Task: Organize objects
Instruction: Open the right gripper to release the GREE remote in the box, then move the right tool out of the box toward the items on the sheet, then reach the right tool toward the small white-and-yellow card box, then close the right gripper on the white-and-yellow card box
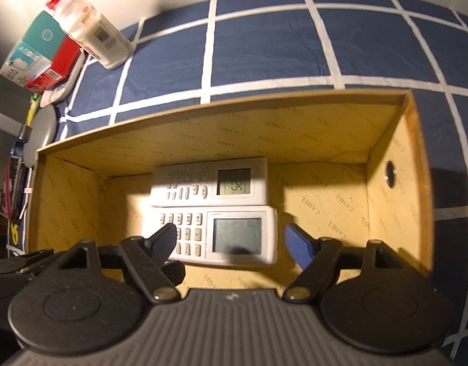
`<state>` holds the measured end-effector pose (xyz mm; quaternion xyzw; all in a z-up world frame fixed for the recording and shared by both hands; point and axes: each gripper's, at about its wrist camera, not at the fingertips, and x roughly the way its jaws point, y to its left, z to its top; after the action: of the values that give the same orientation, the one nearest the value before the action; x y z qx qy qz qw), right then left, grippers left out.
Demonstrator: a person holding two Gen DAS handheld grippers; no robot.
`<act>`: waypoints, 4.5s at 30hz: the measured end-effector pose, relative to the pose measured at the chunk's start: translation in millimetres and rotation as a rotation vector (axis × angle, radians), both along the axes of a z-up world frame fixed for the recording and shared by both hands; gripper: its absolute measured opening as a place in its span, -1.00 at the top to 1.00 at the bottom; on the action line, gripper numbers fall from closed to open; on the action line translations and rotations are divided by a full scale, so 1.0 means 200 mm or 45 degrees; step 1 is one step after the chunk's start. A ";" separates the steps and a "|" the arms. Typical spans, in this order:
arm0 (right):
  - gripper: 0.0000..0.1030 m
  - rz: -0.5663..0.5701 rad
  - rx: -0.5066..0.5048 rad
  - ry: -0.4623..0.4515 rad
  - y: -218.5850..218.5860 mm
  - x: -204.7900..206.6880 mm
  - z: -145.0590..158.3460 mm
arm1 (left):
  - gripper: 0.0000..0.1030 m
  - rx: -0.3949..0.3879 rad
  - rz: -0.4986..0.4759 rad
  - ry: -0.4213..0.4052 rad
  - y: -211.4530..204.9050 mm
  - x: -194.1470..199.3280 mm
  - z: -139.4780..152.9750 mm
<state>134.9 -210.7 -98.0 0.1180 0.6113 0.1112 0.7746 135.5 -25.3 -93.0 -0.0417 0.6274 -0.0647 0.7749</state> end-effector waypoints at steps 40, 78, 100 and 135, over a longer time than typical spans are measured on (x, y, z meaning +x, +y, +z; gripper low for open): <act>-1.00 -0.531 -0.033 -0.242 -0.84 -0.84 0.48 | -1.00 0.053 -0.451 -0.239 -0.78 -0.55 0.46; -1.00 -0.933 -0.048 -0.156 -1.71 -1.20 0.36 | -1.00 0.031 -0.784 -0.189 -1.65 -0.64 0.29; -1.00 -0.217 -0.048 -0.118 -2.03 -0.52 0.29 | -1.00 0.118 -0.134 -0.127 -1.73 -0.32 0.16; -0.86 0.600 0.017 0.122 -1.58 0.37 -0.17 | -0.99 0.102 0.332 0.062 -1.63 -0.01 -0.19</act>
<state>208.3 -526.4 -132.7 -0.0176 0.6572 0.2874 0.6966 133.0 -351.8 -131.6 -0.0933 0.6374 0.0628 0.7623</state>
